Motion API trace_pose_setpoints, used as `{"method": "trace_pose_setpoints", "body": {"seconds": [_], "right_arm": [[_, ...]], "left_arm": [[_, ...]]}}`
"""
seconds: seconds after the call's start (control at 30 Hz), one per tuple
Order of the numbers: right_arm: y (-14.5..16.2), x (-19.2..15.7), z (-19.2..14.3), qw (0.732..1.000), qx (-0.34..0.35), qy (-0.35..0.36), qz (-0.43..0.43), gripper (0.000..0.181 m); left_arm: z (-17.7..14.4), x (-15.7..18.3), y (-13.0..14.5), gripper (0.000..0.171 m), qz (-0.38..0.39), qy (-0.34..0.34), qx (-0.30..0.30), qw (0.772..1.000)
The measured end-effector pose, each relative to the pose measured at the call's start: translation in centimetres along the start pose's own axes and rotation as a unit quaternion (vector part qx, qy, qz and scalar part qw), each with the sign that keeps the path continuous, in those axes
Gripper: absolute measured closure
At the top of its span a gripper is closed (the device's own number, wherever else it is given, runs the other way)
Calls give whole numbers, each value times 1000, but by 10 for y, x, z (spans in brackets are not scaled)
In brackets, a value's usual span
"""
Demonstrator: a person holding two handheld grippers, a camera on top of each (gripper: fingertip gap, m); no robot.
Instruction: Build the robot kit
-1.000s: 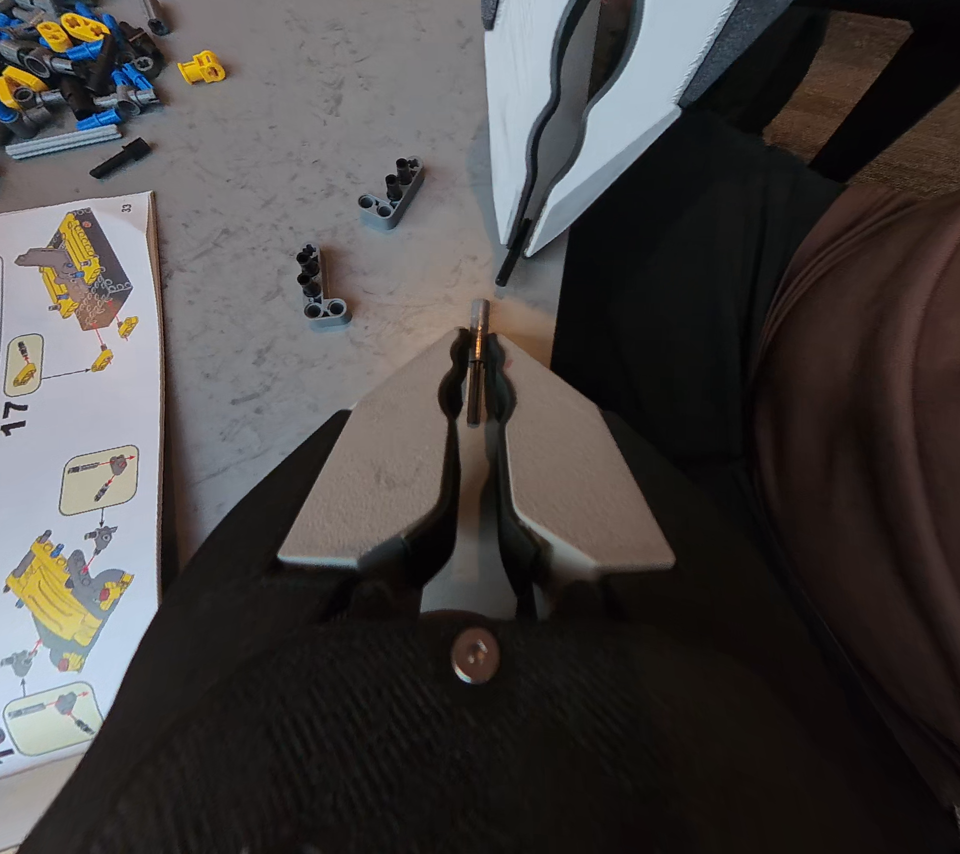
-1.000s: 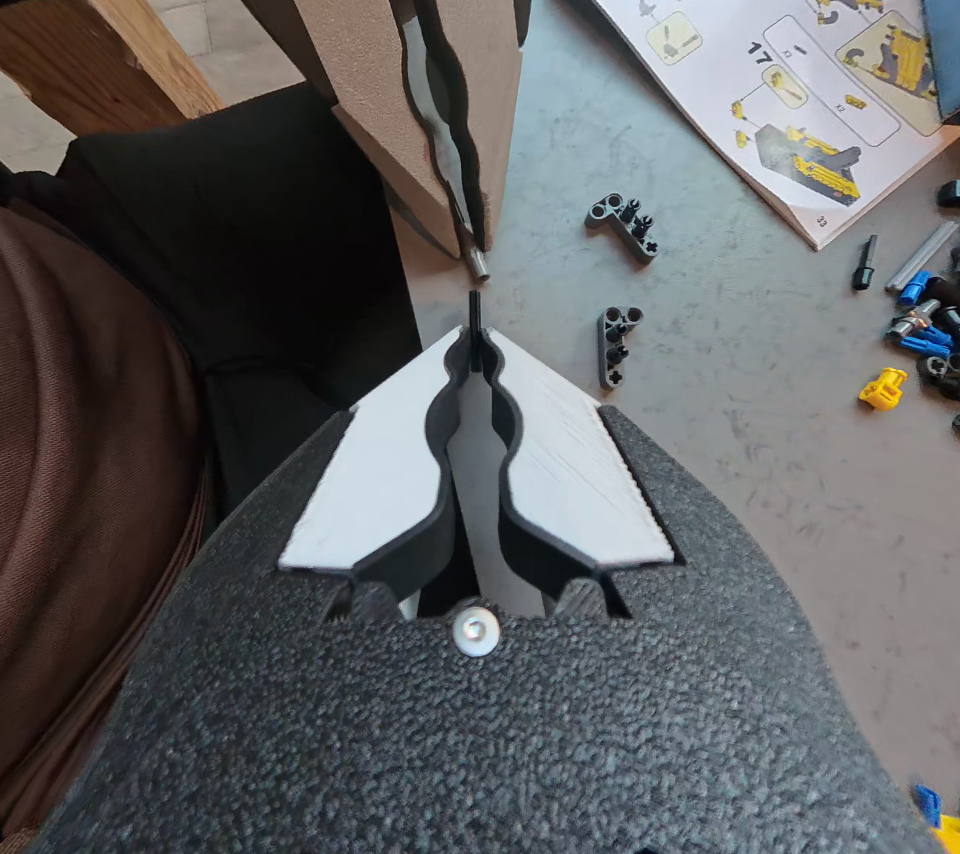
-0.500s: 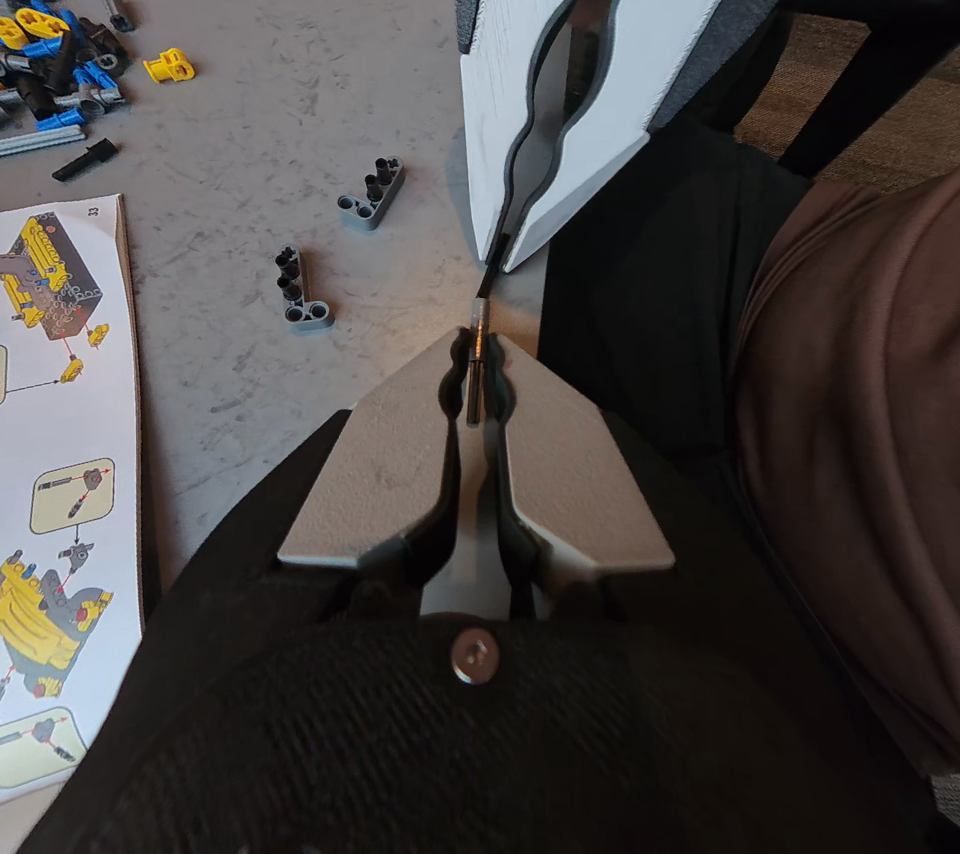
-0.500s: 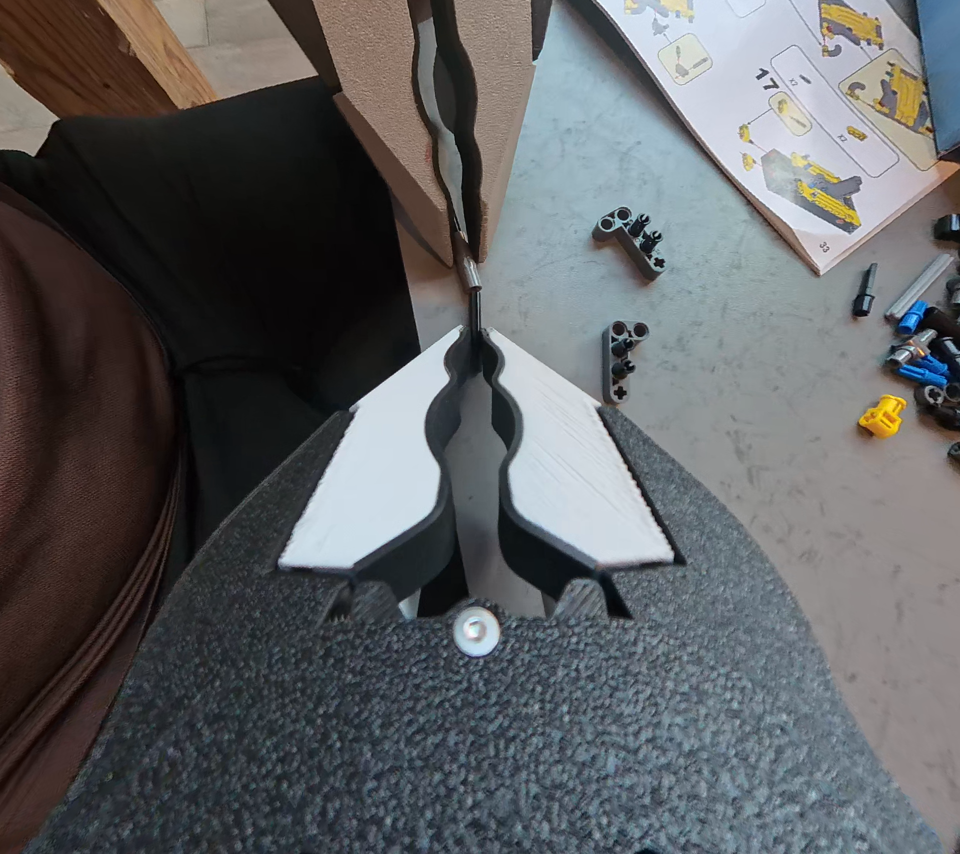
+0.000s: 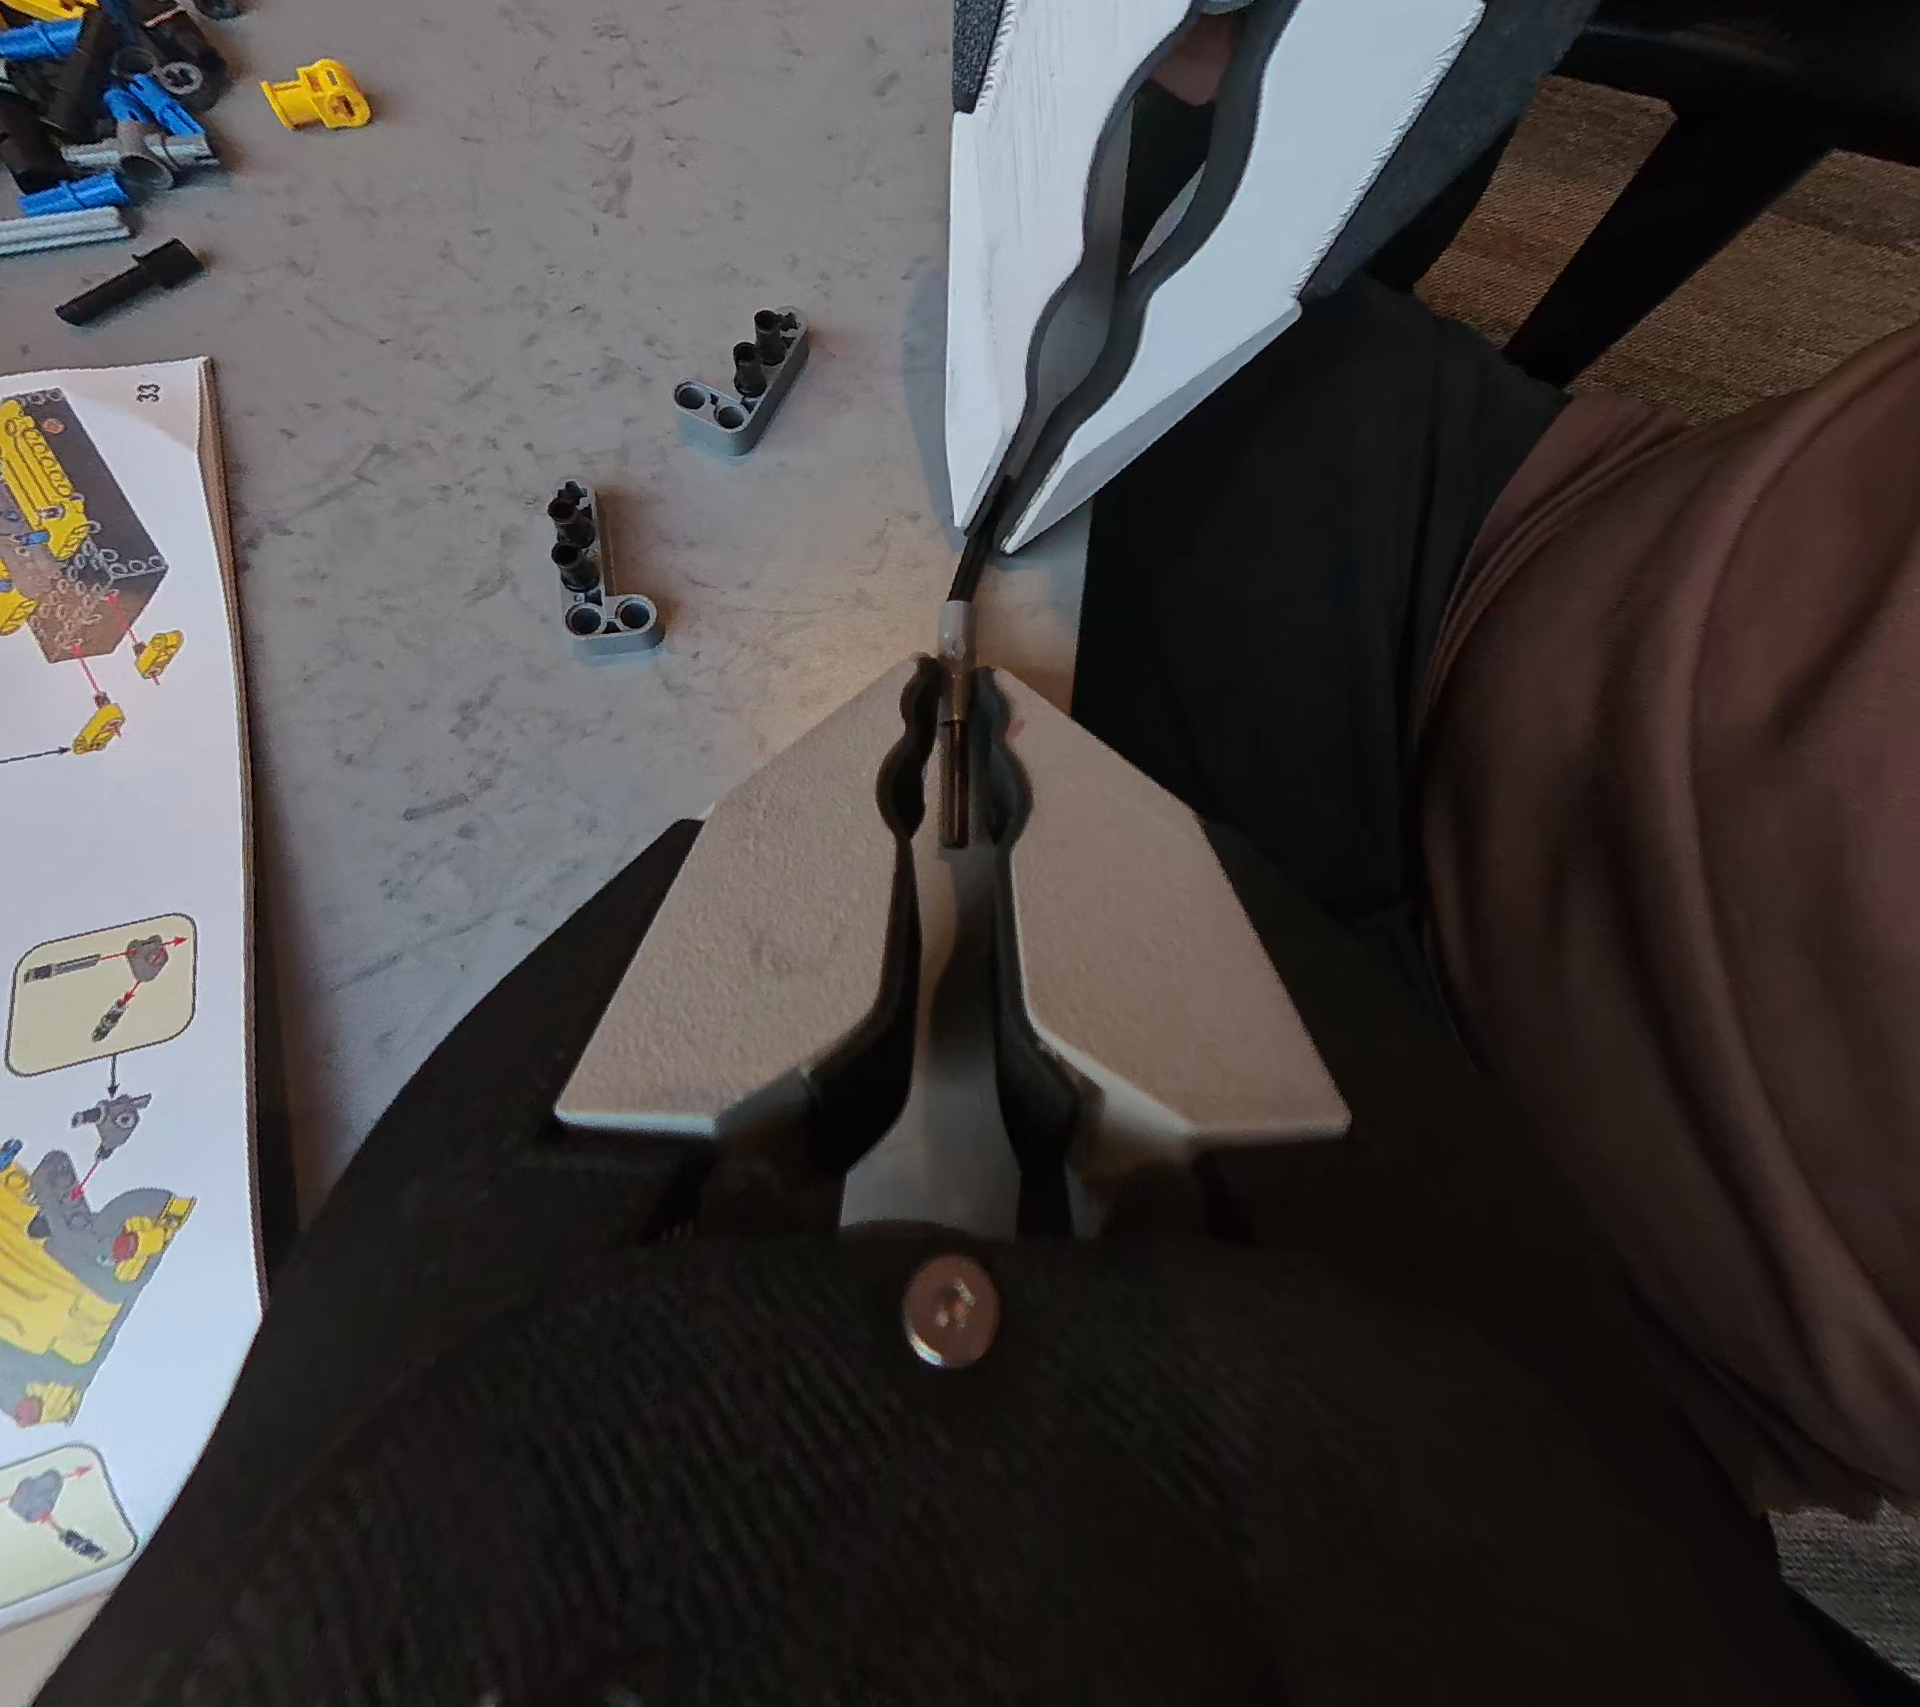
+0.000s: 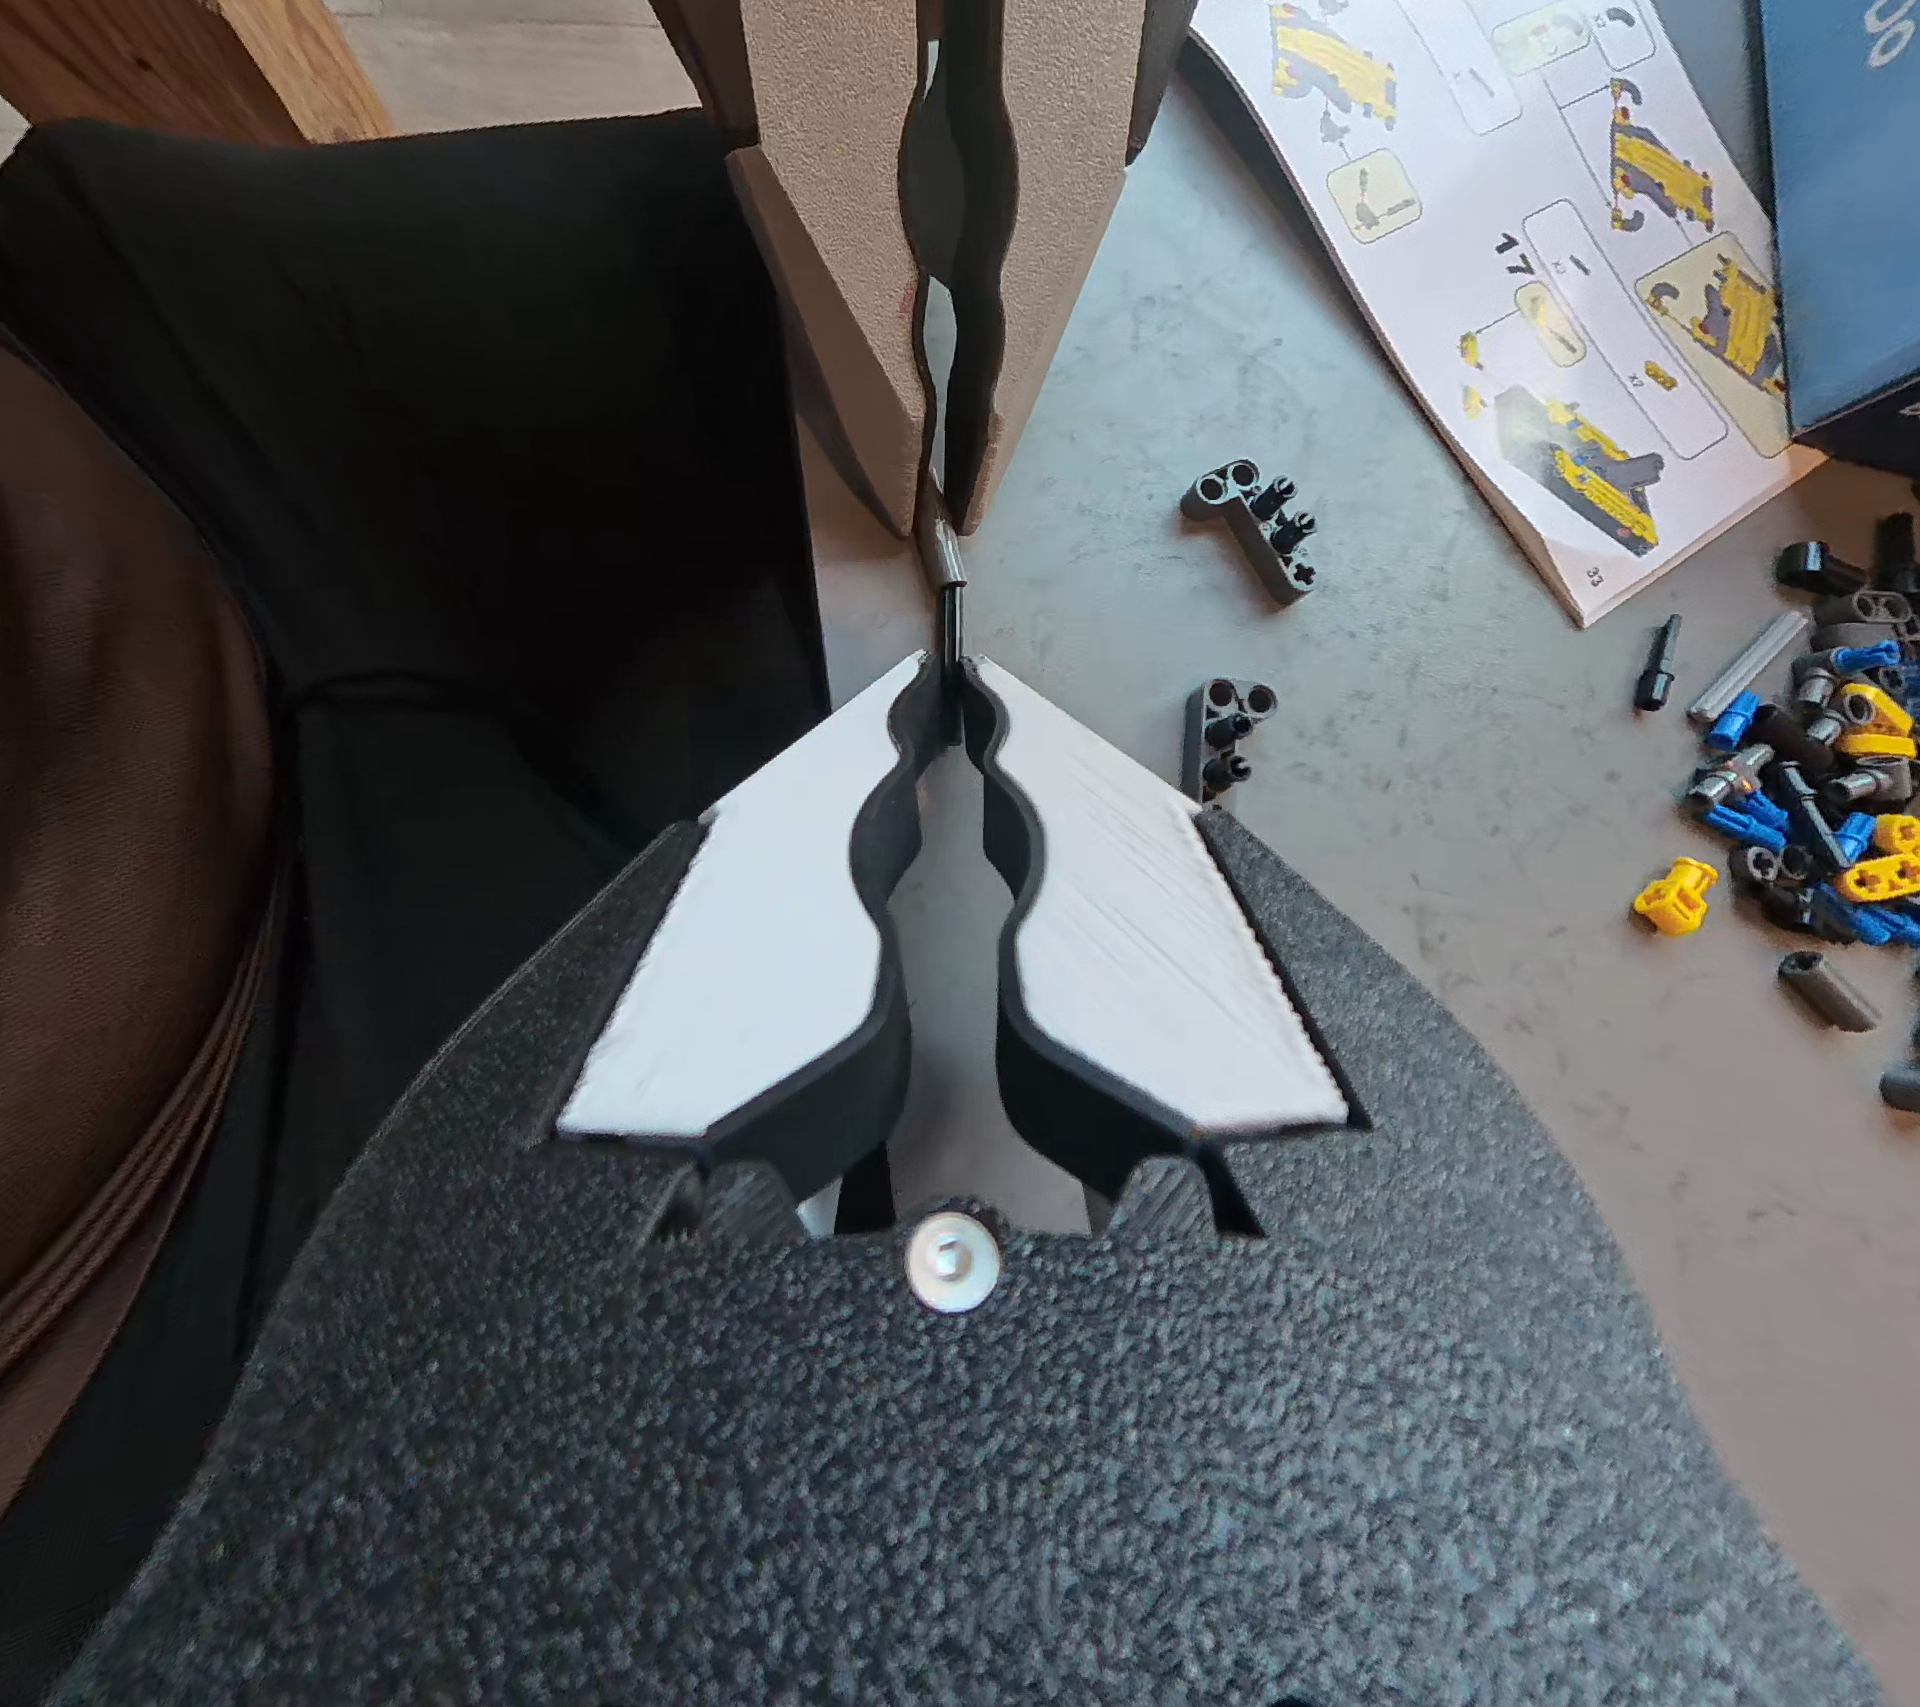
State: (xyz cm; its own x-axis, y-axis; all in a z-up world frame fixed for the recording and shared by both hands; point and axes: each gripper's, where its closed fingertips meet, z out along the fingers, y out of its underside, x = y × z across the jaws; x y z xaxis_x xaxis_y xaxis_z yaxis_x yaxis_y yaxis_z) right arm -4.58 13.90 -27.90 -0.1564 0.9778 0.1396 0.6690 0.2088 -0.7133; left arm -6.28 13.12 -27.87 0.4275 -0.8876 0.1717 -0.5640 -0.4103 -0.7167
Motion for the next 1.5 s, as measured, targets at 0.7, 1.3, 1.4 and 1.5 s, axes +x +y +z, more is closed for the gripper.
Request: {"method": "trace_pose_setpoints", "body": {"seconds": [0.7, 1.3, 1.4, 1.5], "right_arm": [[-1, 0, -1, 1000, 5, -2, -26, 178], [-1, -2, -2, 995, 15, -9, -98, 178], [0, -1, -2, 997, 13, -15, -79, 178], [0, -1, -2, 998, 11, -22, -61, 178]], "left_arm": [[1, 1, 0, 169, 12, -2, -2, 1000], [2, 5, 1, 169, 16, 18, -5, 1000], [0, 6, 2, 169, 25, 21, -7, 999], [-1, 7, 4, 169, 38, 18, -8, 999]]}}
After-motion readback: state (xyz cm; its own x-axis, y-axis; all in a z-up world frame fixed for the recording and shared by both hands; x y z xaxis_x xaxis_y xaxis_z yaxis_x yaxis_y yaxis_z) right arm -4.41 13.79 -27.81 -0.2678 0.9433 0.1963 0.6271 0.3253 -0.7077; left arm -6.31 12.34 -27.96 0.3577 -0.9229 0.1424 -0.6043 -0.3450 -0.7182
